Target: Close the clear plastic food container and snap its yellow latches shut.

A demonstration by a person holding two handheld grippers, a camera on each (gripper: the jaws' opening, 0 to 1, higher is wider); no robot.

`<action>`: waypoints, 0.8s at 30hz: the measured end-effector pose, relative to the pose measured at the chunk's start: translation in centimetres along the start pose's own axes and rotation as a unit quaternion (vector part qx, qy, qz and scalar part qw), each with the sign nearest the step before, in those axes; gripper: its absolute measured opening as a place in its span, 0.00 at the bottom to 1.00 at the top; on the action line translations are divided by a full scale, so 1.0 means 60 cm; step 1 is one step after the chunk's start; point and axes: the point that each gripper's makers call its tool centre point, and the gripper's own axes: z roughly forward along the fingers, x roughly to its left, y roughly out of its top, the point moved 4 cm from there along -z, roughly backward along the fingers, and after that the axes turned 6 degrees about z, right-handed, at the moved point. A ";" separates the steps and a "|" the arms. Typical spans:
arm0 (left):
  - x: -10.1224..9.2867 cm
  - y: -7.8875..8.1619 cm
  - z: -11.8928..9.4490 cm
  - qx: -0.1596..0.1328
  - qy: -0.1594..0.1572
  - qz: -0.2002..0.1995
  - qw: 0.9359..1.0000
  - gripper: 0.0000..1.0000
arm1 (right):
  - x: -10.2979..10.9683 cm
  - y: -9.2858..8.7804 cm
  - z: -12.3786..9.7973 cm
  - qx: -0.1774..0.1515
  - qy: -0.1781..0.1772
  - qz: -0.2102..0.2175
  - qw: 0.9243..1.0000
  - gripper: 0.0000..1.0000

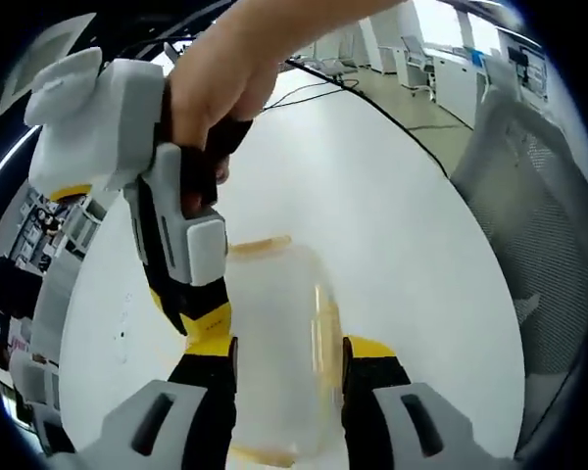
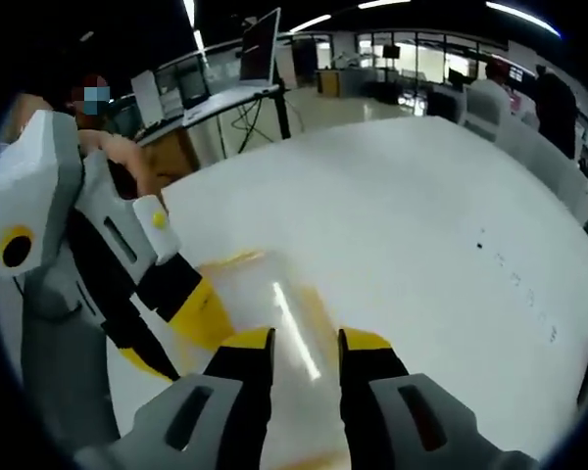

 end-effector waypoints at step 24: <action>-0.007 0.000 0.012 0.012 0.000 0.020 1.000 0.34 | -0.003 0.008 0.016 0.091 0.103 -0.017 0.990 0.30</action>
